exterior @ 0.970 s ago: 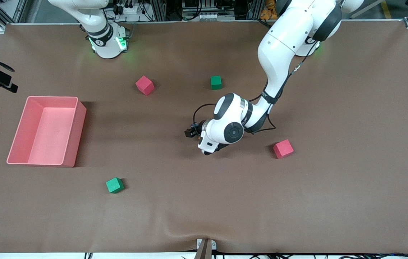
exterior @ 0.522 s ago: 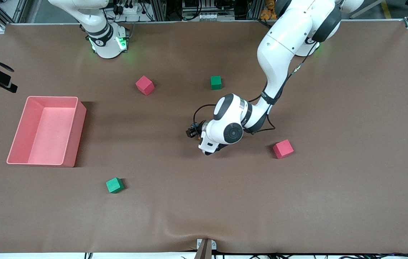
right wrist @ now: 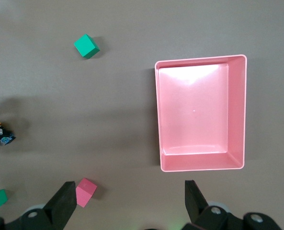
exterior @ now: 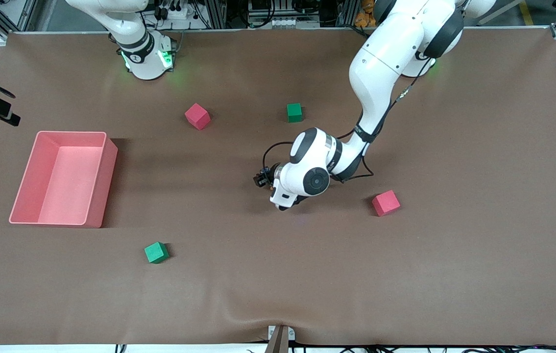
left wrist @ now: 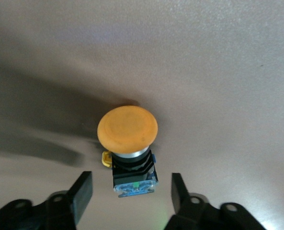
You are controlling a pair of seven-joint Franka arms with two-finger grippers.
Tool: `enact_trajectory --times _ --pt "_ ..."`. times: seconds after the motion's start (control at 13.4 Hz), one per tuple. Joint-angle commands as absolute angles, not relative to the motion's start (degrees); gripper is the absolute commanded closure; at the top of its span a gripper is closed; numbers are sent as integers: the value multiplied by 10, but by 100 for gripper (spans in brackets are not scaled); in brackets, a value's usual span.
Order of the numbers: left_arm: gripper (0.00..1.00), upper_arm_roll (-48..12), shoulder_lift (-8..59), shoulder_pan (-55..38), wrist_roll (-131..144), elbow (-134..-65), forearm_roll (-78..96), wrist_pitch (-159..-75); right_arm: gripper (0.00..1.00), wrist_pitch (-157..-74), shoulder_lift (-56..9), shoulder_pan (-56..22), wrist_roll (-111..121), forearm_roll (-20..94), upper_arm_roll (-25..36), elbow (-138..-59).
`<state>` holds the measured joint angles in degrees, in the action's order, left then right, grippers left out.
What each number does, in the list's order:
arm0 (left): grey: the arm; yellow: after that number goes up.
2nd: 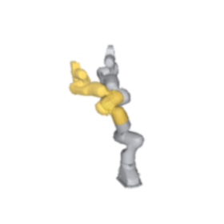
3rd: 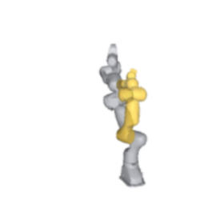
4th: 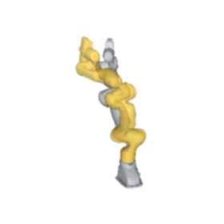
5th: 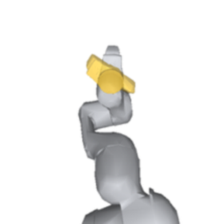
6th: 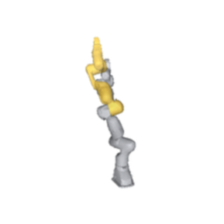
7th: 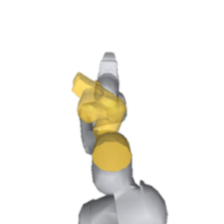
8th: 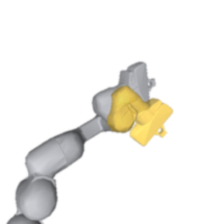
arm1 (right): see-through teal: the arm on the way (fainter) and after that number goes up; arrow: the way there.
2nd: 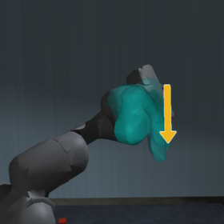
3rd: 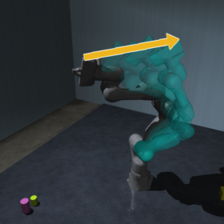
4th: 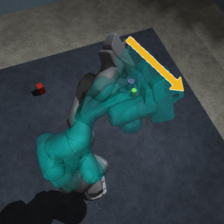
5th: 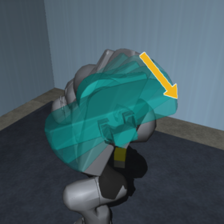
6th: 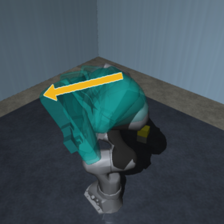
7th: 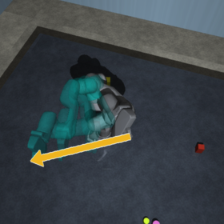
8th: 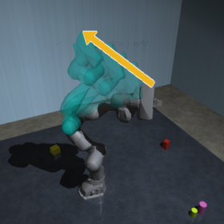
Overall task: Place and upright button with both arms
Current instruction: 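Lower the left gripper and grasp the button body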
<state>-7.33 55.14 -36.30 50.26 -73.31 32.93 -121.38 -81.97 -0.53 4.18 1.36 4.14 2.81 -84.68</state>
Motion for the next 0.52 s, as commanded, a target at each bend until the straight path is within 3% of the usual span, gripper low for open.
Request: enact_trajectory --times 0.0,0.45 --pt "30 -71 562 -368 512 -717 348 -1215 0 -813 -8 55 12 41 19 -840" --pt "32 -71 567 -367 512 -717 348 -1215 0 -817 -8 52 11 42 18 -841"
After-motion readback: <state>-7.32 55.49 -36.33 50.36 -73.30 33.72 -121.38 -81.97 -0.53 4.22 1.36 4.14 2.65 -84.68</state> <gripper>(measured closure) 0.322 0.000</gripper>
